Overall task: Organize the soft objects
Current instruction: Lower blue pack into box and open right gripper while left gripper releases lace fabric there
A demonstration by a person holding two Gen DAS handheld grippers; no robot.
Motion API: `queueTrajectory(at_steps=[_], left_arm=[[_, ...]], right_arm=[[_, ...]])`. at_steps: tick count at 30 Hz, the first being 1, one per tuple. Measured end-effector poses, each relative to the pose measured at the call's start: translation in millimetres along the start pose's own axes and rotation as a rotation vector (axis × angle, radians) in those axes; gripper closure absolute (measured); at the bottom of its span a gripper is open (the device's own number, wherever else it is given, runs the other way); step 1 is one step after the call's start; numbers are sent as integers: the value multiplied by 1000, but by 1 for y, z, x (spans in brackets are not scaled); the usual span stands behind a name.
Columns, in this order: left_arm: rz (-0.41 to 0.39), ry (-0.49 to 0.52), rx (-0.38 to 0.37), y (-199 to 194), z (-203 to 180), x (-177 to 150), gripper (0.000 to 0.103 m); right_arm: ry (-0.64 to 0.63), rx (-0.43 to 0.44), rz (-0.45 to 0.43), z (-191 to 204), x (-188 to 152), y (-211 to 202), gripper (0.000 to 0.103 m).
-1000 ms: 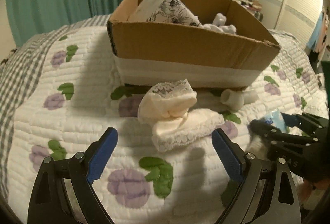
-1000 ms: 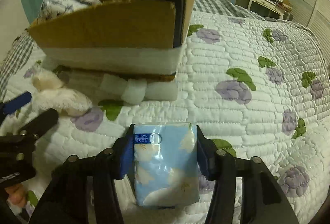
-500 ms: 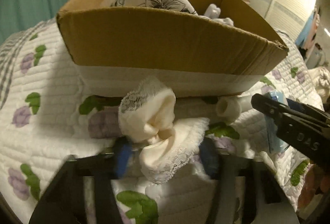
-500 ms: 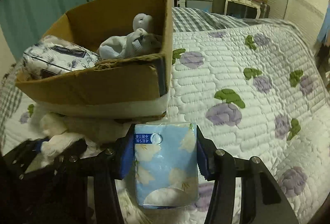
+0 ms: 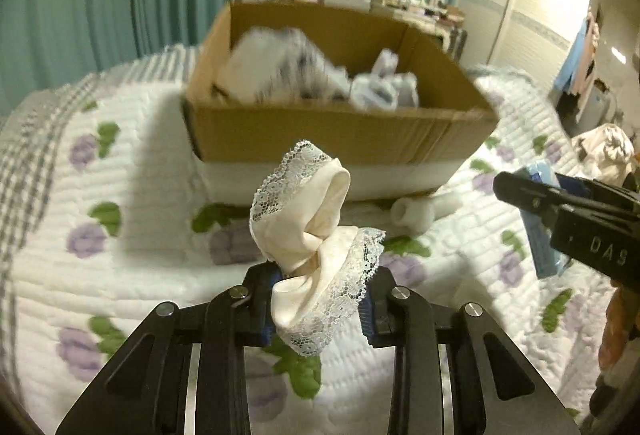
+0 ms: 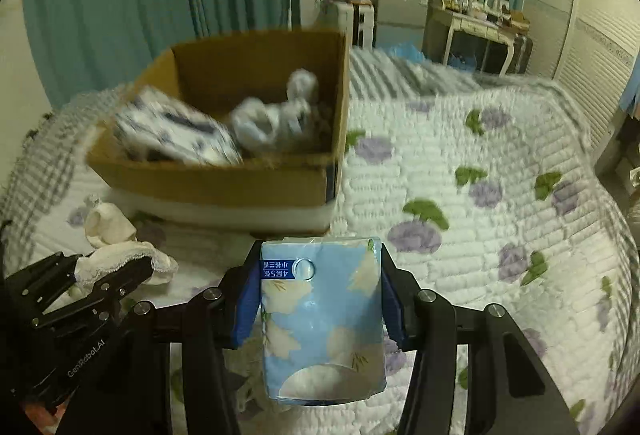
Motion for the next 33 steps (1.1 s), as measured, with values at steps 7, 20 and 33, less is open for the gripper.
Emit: queueTrajectory(at_steps=[7,20,33], left_arm=[[-105,29,18,-58,0,31,73],[-245,76,96,-97,11,128,73],[-189,102,154,6,49,181,73]], right_arm=[[-52,52,-106,23,40,-49,52],[-119,129,-237,65,152,-55,52],[-102,163,-118,65,189,64,52]])
Point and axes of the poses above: each gripper's, at about its wrist camera, not at the fingertips, and y roughly the way its jaws point, z to its left, x to its top, the point moved 6 cm from there along y, roughly the way its jaws point, and after that the axes turned 11 degrees about y, right-handed, at the moved point
